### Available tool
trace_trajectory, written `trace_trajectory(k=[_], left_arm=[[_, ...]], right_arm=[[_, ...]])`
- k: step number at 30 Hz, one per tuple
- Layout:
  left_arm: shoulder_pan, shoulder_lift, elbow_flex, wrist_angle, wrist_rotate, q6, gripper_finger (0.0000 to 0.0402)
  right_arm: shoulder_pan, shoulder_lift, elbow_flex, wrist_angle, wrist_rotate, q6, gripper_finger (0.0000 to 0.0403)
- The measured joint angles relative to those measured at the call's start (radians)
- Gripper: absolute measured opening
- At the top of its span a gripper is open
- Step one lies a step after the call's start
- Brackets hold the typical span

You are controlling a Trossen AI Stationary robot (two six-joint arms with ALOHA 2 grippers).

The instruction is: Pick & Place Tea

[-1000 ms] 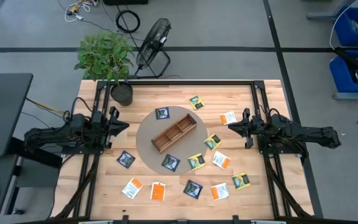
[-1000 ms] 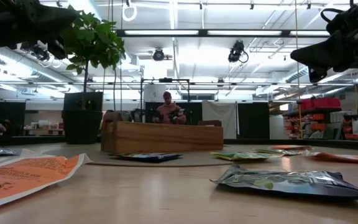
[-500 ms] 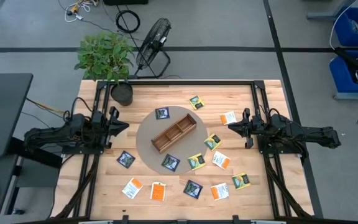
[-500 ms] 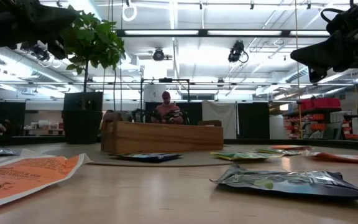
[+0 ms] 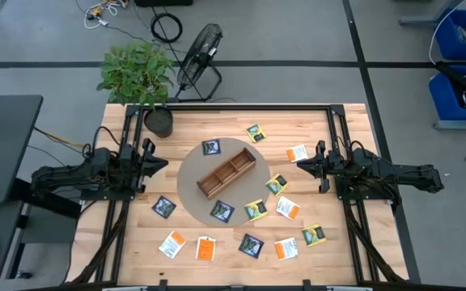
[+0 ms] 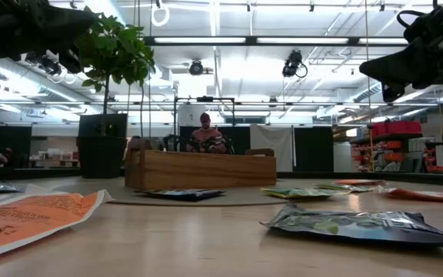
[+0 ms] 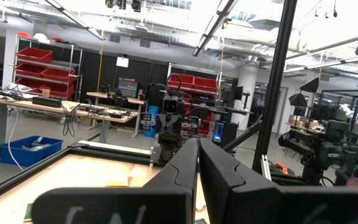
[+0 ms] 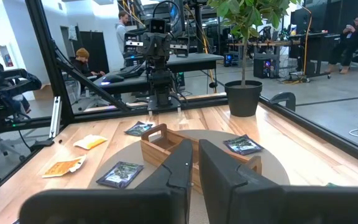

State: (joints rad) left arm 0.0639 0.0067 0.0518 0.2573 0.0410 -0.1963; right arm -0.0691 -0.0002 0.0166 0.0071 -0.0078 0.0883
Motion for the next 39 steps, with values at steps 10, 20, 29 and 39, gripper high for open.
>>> trace_trajectory(k=[10,20,29,39], left_arm=[[0.000,0.000,0.000,0.000,0.000,0.000,0.0021],[0.000,0.000,0.000,0.023,0.000,0.028,0.0021],[0.000,0.000,0.000,0.028,-0.008,0.048,0.0021],[0.000,0.000,0.000,-0.009,-0.007,0.051,0.0021]], right_arm=[[-0.004,0.000,0.000,0.008,0.050,-0.090,0.0038],[-0.004,0.000,0.000,0.013,0.057,-0.063,0.0038],[-0.004,0.001,0.000,0.029,0.098,0.014,0.0038],[-0.004,0.018,0.029,0.041,0.126,0.004,0.0054]])
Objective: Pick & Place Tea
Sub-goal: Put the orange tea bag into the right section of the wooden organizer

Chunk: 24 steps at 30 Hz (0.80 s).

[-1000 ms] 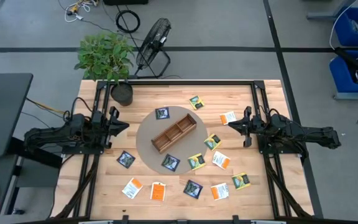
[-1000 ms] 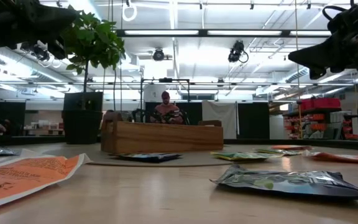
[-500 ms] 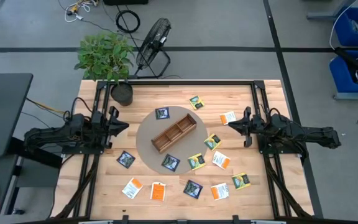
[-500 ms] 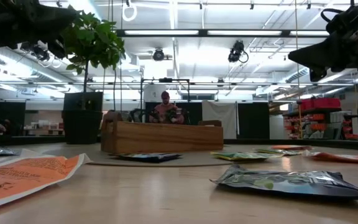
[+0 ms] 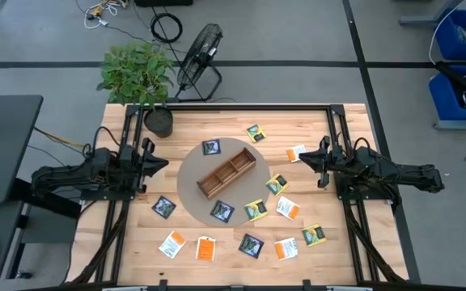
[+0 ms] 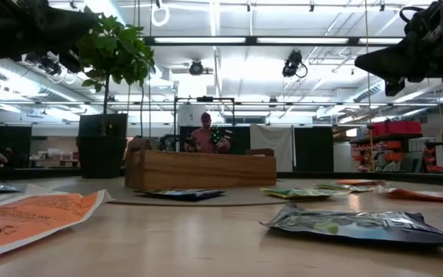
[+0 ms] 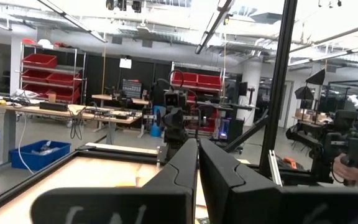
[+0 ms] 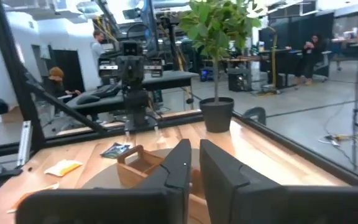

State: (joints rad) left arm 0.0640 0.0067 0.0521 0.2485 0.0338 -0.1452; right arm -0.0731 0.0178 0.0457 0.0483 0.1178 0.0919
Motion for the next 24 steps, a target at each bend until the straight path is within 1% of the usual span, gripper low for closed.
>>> trace_trajectory(k=[3,6,9,11,15,19,24], left_arm=[[0.000,0.000,0.000,-0.001,0.000,0.001,0.0021],[0.000,0.000,0.000,-0.002,0.000,0.004,0.0021],[0.000,0.000,0.000,-0.003,0.000,0.011,0.0021],[0.000,0.000,0.000,-0.003,0.000,0.008,0.0021],[0.000,0.000,0.000,-0.012,0.000,0.007,0.0021],[0.000,0.000,0.000,-0.014,0.000,0.007,0.0021],[0.000,0.000,0.000,-0.015,0.000,0.000,0.0021]], right_arm=[[0.000,0.050,0.042,-0.052,0.005,0.002,0.0088],[0.000,0.128,0.098,-0.095,0.006,-0.002,0.0136],[0.000,0.224,0.141,-0.095,0.012,-0.080,0.0180],[0.001,0.291,0.175,-0.081,0.052,-0.125,0.0199],[0.000,0.430,0.264,-0.147,0.145,-0.091,0.0213],[0.000,0.591,0.365,-0.238,0.185,-0.083,0.0213],[0.000,0.788,0.491,-0.446,0.223,-0.104,0.0212]])
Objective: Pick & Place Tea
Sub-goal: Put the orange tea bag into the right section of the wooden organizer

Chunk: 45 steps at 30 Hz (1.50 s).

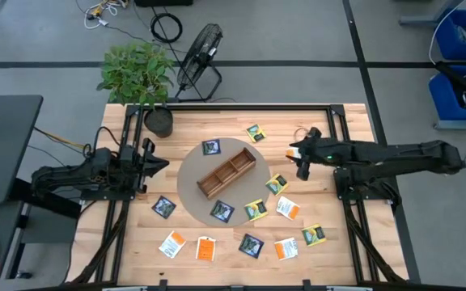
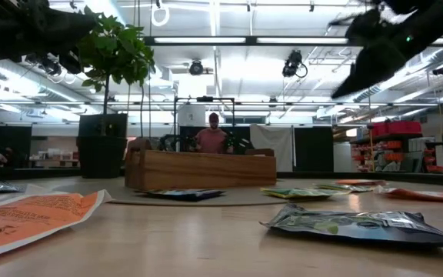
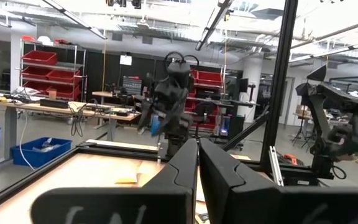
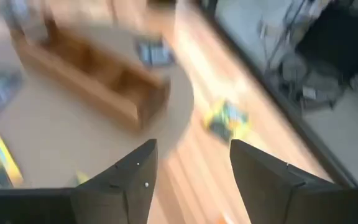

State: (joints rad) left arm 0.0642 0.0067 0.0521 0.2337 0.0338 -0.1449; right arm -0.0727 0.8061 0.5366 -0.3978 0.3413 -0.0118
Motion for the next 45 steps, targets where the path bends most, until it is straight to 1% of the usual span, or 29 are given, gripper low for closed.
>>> trace_trajectory(k=[5,6,8,10,12,17,22,26,30,34,38,43,45], left_arm=[[0.000,0.000,0.000,-0.002,0.000,-0.001,0.0021],[0.000,0.000,0.000,-0.003,0.000,-0.001,0.0021],[0.000,0.000,0.000,-0.006,0.000,0.000,0.0021],[0.000,0.000,0.000,-0.015,0.000,0.000,0.0021],[0.000,0.000,0.000,-0.020,0.000,0.000,0.0021],[0.000,0.000,0.000,-0.024,0.000,0.001,0.0021],[0.000,0.000,0.000,-0.023,0.000,0.001,0.0021],[0.000,0.000,0.000,-0.023,0.000,0.000,0.0021],[0.000,0.000,0.000,-0.023,0.000,-0.001,0.0021],[0.000,0.000,0.000,-0.023,0.000,-0.001,0.0021],[0.000,0.000,0.000,-0.019,0.000,-0.001,0.0021],[0.000,0.000,0.000,-0.018,0.000,-0.026,0.0021],[0.000,0.000,0.000,-0.018,0.000,-0.028,0.0021]], right_arm=[[-0.001,0.192,0.056,-0.130,0.010,-0.028,0.0212],[-0.004,0.231,0.063,-0.161,0.025,-0.034,0.0212],[-0.015,0.304,0.075,-0.220,0.102,-0.033,0.0212],[-0.028,0.363,0.089,-0.237,0.132,-0.036,0.0212],[-0.042,0.418,0.107,-0.248,0.129,-0.035,0.0212],[-0.054,0.525,0.107,-0.257,0.073,-0.043,0.0212],[-0.066,0.617,0.106,-0.261,0.066,-0.046,0.0212],[-0.089,0.679,0.106,-0.259,0.119,-0.033,0.0212],[-0.108,0.717,0.111,-0.260,0.120,-0.032,0.0212],[-0.113,0.726,0.110,-0.259,0.125,-0.032,0.0208],[-0.124,0.723,0.108,-0.249,0.136,-0.039,0.0178],[-0.158,0.723,0.107,-0.242,0.098,-0.071,0.0131],[-0.180,0.723,0.107,-0.236,0.060,-0.108,0.0111]])
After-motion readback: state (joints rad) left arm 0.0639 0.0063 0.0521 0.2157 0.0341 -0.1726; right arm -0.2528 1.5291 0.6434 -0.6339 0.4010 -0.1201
